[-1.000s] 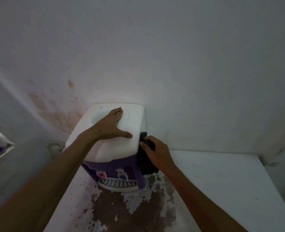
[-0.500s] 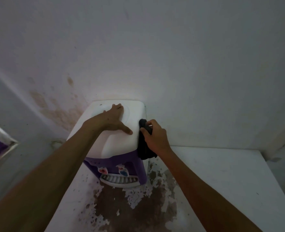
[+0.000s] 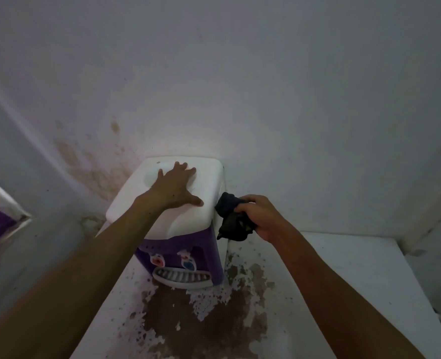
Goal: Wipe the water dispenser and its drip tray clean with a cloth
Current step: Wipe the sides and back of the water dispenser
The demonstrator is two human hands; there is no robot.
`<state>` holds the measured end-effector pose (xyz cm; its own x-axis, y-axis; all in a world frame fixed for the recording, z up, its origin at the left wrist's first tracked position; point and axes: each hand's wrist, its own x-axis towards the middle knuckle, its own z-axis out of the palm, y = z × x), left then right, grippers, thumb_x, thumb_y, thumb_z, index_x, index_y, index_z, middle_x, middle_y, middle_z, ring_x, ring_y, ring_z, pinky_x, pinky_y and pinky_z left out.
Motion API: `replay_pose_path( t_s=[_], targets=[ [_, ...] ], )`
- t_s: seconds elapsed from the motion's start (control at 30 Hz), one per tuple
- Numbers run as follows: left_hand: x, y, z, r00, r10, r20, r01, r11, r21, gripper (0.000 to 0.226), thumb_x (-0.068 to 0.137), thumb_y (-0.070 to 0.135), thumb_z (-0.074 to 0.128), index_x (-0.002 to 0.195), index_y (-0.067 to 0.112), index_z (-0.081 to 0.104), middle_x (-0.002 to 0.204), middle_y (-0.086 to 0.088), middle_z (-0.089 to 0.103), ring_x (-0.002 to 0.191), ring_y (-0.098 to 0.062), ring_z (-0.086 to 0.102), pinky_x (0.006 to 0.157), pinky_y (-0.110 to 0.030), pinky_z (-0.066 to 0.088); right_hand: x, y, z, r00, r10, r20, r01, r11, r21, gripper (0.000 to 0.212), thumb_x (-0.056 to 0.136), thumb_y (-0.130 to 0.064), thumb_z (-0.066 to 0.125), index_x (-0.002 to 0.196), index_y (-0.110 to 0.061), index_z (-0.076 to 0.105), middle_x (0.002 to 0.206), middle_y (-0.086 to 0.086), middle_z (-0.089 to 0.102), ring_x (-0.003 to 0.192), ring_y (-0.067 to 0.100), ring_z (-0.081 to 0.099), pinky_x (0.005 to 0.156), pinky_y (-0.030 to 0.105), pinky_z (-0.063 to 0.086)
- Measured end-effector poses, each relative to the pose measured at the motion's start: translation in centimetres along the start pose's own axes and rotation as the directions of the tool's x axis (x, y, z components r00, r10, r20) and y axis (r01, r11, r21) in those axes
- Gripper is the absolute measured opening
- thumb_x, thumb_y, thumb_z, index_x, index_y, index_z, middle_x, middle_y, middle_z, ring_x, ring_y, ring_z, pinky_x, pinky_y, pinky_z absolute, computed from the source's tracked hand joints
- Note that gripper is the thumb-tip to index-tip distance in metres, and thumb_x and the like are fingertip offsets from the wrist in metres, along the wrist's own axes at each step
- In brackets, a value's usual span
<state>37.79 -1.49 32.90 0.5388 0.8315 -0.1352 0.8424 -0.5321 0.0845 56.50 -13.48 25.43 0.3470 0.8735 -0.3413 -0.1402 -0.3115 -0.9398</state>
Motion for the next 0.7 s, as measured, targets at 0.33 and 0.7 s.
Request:
replay_pose_path(
  t_s=[0.33,0.7],
  targets=[
    [-5.4,9.0,3.2,0.958,0.203,-0.202,-0.284,0.767,-0.576,0.034,0.083,0.043,0.078,0.108,0.024,0.068,0.096,0.013,0.069,0.087,-0.006,0.066,0.075,-0.017,0.052,-3.3,-3.0,-1.6,0.986,0.157,0.062,-0.169,0.895,0.413,0.033,0.087,0.004,0.042,0.114,0.011,0.059,0.11,0.026,0.067,0.096,0.037,0.07,0.077,0.043,0.061],
    [-4.2,7.2,3.5,0.957,0.148,-0.248,-0.258,0.824,-0.504,0.017,0.084,0.014,0.07,0.098,0.022,0.075,0.086,0.009,0.07,0.081,-0.008,0.066,0.074,-0.021,0.051,-4.5,-2.3,-3.2,0.976,0.185,0.118,-0.214,0.918,0.335,0.019,0.093,-0.006,0.044,0.105,-0.001,0.056,0.113,0.025,0.059,0.109,0.043,0.064,0.096,0.058,0.054]
  ],
)
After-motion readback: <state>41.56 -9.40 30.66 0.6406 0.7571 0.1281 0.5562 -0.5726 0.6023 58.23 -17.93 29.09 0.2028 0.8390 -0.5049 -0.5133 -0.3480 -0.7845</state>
